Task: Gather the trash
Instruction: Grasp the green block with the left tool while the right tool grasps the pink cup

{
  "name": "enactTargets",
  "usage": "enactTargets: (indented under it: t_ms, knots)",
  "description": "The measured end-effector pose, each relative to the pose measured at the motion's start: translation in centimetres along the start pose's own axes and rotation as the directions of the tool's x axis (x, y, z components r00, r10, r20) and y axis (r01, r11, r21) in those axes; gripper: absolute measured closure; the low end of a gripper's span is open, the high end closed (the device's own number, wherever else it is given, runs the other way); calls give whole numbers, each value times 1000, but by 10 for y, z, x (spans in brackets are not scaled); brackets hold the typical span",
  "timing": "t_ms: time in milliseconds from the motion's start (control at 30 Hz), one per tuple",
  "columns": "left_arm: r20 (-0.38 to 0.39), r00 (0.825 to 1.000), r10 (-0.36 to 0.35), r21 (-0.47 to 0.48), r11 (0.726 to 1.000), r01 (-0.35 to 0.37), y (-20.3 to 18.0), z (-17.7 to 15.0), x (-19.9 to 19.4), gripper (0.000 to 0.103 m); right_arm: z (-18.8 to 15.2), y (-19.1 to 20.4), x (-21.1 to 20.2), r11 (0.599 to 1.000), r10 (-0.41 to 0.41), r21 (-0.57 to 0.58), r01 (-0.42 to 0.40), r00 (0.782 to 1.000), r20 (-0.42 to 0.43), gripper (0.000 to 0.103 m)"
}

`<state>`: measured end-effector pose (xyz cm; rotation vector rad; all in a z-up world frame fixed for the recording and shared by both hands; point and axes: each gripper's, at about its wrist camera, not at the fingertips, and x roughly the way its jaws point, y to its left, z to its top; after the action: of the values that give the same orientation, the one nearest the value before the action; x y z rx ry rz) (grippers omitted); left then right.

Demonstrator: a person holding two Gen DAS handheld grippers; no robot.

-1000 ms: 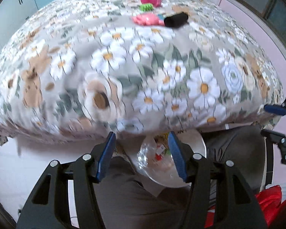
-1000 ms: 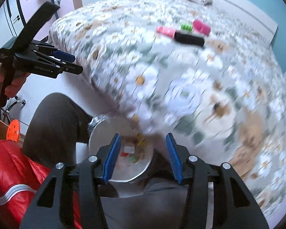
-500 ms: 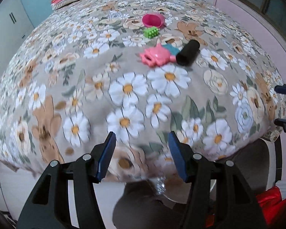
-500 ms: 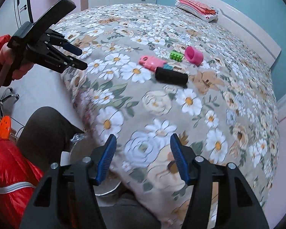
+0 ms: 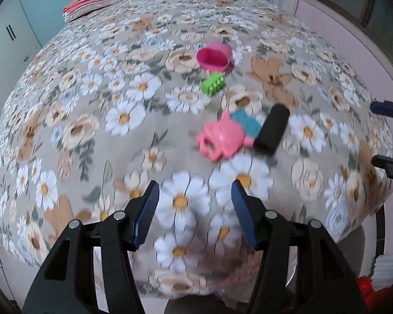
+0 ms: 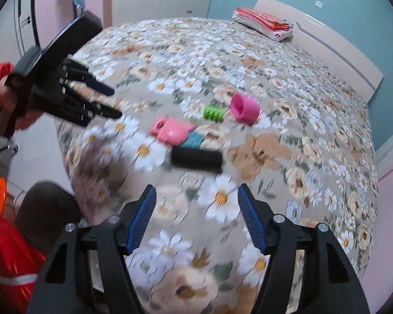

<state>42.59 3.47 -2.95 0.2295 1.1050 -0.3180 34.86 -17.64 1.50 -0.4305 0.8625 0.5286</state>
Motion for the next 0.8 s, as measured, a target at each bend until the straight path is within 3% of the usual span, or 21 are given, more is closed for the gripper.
enactTargets:
  t_ms: [300, 800]
  knots:
    - [-6, 998, -61, -29, 998, 61, 5, 56, 37, 45, 42, -49, 41, 994, 15, 107, -17, 1000, 24, 28]
    - [-22, 985, -170, -35, 985, 169, 15, 106, 121, 45, 77, -120, 131, 965, 71, 248, -80, 996, 46, 25]
